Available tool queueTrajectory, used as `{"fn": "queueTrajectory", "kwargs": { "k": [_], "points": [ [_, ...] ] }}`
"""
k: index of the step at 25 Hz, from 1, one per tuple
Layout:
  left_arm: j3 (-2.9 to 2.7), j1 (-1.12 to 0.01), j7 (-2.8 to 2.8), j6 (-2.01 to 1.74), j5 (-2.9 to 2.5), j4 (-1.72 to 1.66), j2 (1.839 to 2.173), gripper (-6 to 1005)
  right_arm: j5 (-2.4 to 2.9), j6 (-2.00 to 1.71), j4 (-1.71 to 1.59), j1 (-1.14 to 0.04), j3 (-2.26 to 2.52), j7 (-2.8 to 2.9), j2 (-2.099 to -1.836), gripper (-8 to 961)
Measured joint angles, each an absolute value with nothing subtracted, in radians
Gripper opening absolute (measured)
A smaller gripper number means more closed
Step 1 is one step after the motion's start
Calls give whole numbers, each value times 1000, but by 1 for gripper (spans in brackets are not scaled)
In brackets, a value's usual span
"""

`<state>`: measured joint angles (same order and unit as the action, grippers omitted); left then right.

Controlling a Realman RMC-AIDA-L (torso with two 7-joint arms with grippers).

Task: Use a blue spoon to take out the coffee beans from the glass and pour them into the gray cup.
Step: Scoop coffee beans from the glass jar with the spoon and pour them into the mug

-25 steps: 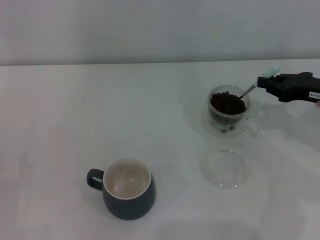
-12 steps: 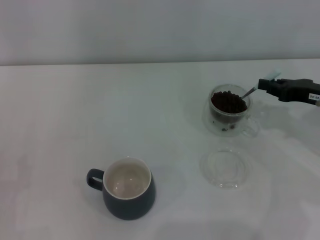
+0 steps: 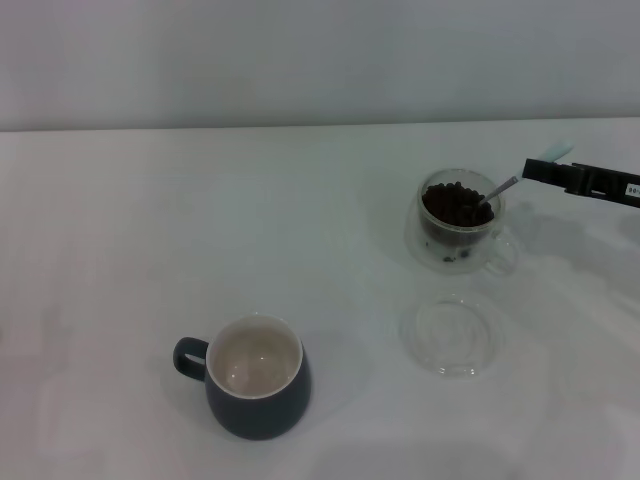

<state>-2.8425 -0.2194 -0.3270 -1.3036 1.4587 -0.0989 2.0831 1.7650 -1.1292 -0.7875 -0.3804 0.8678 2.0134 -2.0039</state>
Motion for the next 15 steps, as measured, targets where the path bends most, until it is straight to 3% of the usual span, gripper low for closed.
{"fn": "queueTrajectory", "kwargs": {
  "k": [15],
  "points": [
    [-2842,-217,-334,-1319,1459,-112,2085,861,1763,-1126,-747,-379,819,2154,-2005,134]
  ]
}}
